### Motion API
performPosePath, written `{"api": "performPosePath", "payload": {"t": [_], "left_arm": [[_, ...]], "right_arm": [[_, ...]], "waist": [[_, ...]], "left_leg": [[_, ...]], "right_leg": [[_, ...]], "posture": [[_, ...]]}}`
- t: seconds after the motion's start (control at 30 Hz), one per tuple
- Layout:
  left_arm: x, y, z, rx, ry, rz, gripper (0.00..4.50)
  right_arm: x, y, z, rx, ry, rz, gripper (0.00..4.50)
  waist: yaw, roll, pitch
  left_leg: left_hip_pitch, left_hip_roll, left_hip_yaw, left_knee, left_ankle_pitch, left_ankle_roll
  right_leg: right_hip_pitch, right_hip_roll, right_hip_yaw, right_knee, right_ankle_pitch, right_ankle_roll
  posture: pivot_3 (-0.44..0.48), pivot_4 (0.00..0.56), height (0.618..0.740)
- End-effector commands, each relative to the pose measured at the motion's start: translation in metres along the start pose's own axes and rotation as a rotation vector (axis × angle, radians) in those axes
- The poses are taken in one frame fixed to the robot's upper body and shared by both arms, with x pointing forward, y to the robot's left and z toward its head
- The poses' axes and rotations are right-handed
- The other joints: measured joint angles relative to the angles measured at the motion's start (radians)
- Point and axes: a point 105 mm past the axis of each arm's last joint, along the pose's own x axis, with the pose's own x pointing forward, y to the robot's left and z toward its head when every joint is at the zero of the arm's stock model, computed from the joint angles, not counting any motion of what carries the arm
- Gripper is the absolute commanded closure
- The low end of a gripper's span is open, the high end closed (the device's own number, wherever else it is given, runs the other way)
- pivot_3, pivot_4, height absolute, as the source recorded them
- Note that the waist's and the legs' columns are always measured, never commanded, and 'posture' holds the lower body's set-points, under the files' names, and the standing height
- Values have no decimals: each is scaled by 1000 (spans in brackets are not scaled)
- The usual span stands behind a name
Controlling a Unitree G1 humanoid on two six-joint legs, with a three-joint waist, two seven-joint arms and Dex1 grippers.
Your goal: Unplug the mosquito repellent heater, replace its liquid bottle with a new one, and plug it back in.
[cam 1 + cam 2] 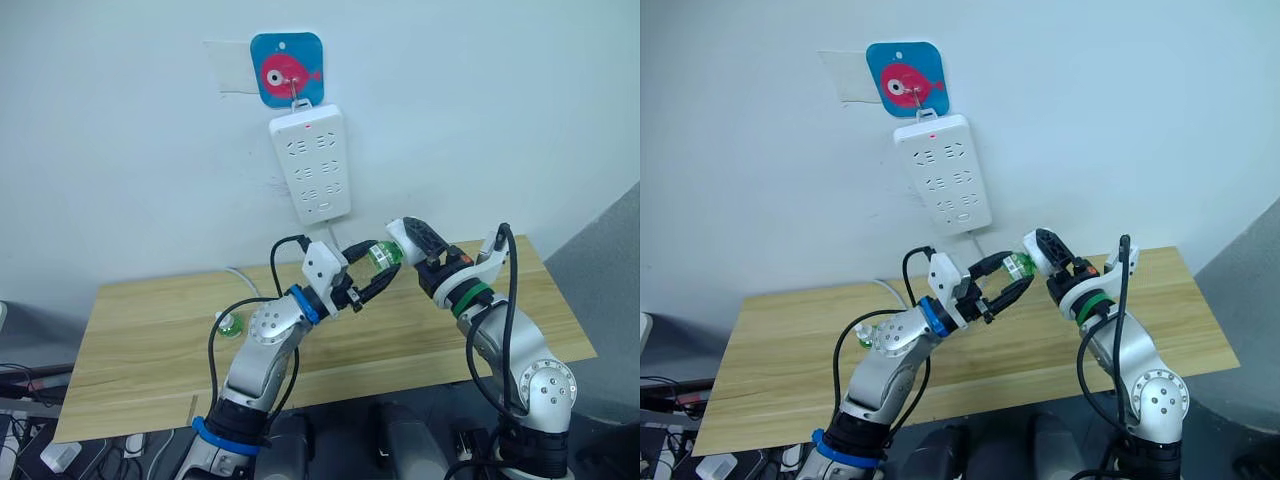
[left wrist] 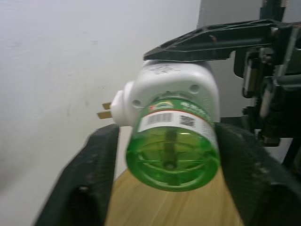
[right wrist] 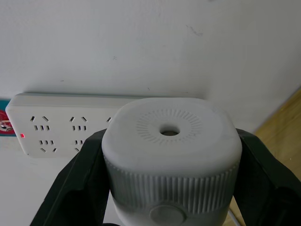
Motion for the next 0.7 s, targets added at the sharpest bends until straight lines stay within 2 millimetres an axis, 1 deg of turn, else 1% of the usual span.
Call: {"api": "performPosePath", "payload": {"t": [0.03,0.27,0.3,0.33,0.4,0.43,0.47,0.53,0.63,0.7], "left_arm": [[0,5,11,1,-47,27,2199],[0,2,11,22,-35,-2,2199],[-2,1,11,37,-30,-21,2199],[-5,0,11,57,-21,-58,2199],[-9,-1,11,76,-9,-100,2199],[-12,-1,11,85,-1,-133,2199],[-17,-3,11,97,14,-185,2199],[-25,-2,10,131,42,-269,2199],[-32,-2,11,191,60,-369,2199],[-34,-9,12,222,57,-445,2199]], "right_arm": [[-2,12,-1,10,6,66,1490],[-2,12,-4,-9,41,74,1490],[-2,10,-6,-10,59,66,1140],[-2,8,-10,-16,110,69,731],[-3,6,-14,-21,172,73,182],[-6,4,-18,-41,243,84,81],[-11,-1,-22,-76,347,93,81],[-19,-12,-24,-127,518,101,81],[-25,-23,-20,-162,682,111,81],[-26,-21,-18,-156,759,143,81]], "waist": [[0,0,0],[0,0,0],[0,0,0],[0,0,0],[-1,0,0],[-1,0,0],[-1,0,0],[0,0,0],[2,0,0],[4,0,0]], "left_leg": [[0,0,0,0,0,0],[0,0,0,0,0,0],[0,0,0,0,0,0],[0,0,0,0,0,0],[0,0,1,0,0,0],[0,0,1,0,0,0],[0,0,1,0,0,0],[0,0,2,0,0,1],[1,0,3,1,-1,2],[1,1,4,1,-1,2]], "right_leg": [[0,0,0,0,0,0],[0,0,1,0,0,0],[0,0,1,0,0,0],[0,0,1,0,0,0],[0,0,1,0,0,0],[0,0,1,0,0,0],[0,1,1,0,0,0],[0,0,0,0,1,-1],[1,1,0,0,2,-4],[1,1,0,-1,2,-3]], "posture": [[-96,218,740],[-103,219,740],[-107,219,740],[-108,218,740],[-109,218,740],[-107,218,740],[-107,218,740],[-100,220,740],[-91,221,740],[-71,221,740]]}}
